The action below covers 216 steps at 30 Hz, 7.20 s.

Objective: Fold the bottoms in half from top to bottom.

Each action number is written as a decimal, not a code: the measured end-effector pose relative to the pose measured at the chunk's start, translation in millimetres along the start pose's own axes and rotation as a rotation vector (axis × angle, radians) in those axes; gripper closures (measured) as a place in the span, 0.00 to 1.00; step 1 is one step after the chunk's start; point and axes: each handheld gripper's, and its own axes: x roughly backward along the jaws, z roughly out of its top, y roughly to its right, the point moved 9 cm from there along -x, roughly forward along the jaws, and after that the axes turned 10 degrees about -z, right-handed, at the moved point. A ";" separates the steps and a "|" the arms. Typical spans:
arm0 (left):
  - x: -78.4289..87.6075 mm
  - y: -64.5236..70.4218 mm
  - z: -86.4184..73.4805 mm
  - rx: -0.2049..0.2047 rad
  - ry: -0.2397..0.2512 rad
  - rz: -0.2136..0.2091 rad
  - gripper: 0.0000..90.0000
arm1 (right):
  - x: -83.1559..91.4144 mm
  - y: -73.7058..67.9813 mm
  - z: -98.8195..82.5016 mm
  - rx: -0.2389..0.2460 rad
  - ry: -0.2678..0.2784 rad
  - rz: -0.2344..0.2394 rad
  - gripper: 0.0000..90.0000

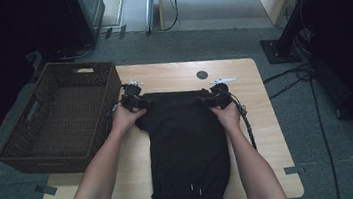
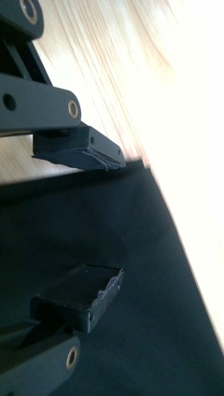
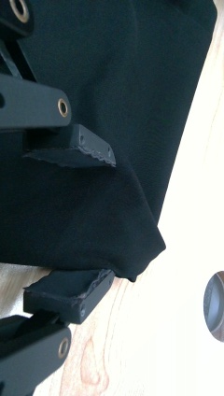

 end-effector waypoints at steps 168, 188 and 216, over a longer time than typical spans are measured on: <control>43.4 85.2 -47.3 -0.106 -0.047 -0.386 0.80 | 81.3 -42.2 -29.6 0.110 -0.012 0.251 0.85; 18.1 76.5 -46.7 -0.084 -0.038 -0.320 0.64 | 50.9 -45.5 -24.8 0.178 -0.026 0.195 0.52; 81.5 129.0 -73.9 -0.152 0.049 -0.357 1.00 | 132.4 -73.8 -69.2 0.151 0.032 0.249 0.97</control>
